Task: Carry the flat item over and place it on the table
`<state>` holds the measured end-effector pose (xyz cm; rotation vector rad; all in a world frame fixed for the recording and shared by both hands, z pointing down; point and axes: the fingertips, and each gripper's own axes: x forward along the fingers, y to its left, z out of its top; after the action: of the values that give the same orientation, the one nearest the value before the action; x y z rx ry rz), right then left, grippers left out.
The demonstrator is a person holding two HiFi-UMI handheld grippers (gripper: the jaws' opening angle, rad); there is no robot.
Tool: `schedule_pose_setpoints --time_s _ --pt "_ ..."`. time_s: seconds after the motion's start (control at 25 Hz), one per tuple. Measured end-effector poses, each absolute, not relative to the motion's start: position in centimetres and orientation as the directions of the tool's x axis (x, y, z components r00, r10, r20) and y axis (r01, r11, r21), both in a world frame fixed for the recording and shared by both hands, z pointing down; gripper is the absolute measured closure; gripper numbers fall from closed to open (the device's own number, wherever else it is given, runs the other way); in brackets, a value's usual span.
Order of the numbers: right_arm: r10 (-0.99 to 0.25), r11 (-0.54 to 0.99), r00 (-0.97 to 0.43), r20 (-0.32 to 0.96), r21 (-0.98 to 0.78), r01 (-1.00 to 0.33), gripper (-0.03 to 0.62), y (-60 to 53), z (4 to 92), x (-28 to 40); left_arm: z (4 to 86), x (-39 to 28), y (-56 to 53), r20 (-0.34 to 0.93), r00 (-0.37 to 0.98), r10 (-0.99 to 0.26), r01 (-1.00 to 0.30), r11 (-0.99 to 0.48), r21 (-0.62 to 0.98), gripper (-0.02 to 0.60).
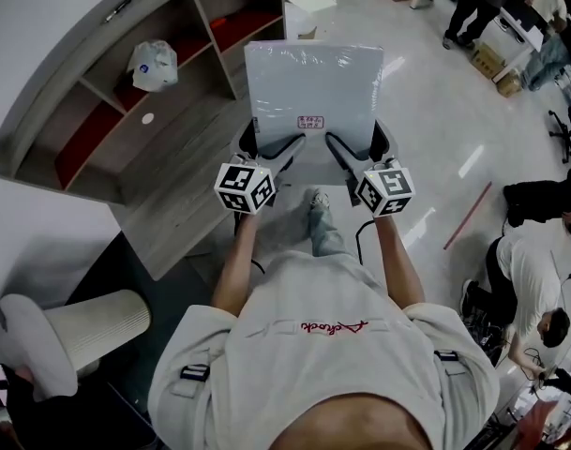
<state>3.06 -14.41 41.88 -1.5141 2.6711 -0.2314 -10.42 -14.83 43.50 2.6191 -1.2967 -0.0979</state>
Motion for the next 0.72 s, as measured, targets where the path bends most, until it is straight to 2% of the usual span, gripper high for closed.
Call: schedule_pose_setpoints --time_s 0.72 --pt "-0.849 0.51 -0.526 0.04 -0.19 -0.839 0.123 -30.3 43.3 5.9 44.8 -7.7 -30.5 0.071 0.598 -0.799 -0.788 -0.569 0.233 0.078"
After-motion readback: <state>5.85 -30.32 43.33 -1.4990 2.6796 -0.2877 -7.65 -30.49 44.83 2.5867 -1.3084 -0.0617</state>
